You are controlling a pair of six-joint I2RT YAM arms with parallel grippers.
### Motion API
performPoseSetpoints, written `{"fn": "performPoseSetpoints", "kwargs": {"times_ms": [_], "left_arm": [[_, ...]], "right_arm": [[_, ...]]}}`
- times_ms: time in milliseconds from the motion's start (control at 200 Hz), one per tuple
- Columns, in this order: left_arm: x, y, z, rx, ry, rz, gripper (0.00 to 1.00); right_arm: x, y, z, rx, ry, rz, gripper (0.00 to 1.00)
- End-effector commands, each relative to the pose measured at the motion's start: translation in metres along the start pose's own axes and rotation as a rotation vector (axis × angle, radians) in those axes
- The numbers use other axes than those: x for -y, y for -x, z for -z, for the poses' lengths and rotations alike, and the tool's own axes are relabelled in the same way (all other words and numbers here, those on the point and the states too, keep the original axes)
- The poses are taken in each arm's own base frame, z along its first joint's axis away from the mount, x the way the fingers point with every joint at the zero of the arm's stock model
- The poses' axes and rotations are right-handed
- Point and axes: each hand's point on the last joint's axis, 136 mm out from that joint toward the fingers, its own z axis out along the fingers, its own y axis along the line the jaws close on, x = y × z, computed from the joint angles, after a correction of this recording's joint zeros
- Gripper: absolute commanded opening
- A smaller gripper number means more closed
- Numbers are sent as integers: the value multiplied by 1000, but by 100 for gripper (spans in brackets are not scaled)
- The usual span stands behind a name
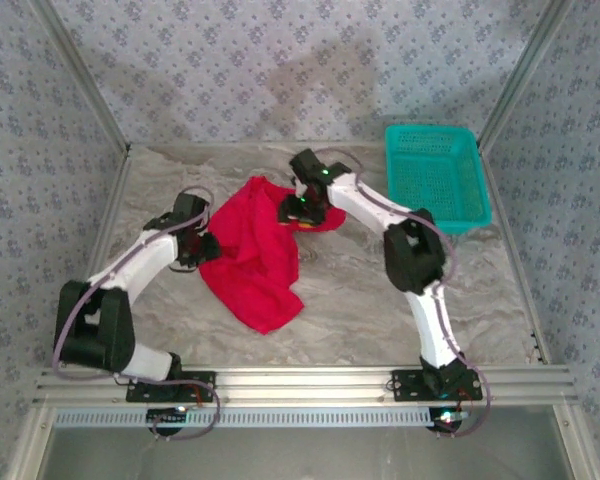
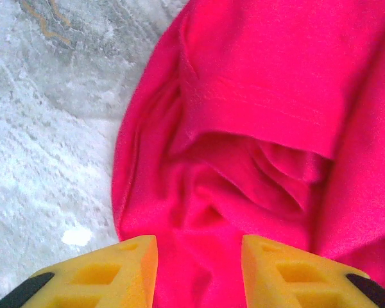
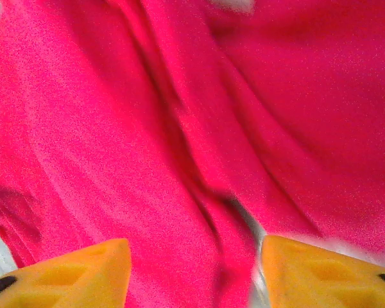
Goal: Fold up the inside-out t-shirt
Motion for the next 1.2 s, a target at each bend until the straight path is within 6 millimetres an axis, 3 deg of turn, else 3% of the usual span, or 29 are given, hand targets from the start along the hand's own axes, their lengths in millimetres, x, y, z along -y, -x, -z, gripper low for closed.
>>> {"fn": "performPoseSetpoints", "kwargs": {"times_ms": [0,80,195,410,650,685,740,785,874,994,1094,1194], "left_arm": [[19,-19,7,-41,-129,37,40],[34,-30,6,-61,-206,37,41],[36,-41,-1,-81,-226,45,42],[31,-46,-4,-88,-217,61,43],[27,-40,4,-65,-227,81,43],[27,-40,5,-63,-227,83,43],[27,-38,5,-61,-230,88,43],[27,-36,6,-55,-232,94,42],[23,-28,6,-35,-227,118,41],[13,-9,0,3,-216,185,35],[11,11,-9,36,-203,208,33],[15,27,-23,25,-185,202,33]], "right_arm": [[2,-11,40,115,36,31,45],[8,-38,21,75,61,0,34],[6,-64,-6,9,42,4,33],[-5,-79,-41,-52,2,29,34],[10,-91,-58,-84,-63,18,34],[11,-93,-60,-87,-66,18,29],[15,-95,-61,-90,-72,15,12],[14,-95,-57,-91,-74,16,0],[13,-90,-34,-57,-93,54,0],[18,-94,16,-2,-134,112,0],[27,-105,50,39,-147,137,0],[40,-120,67,60,-152,124,0]]}}
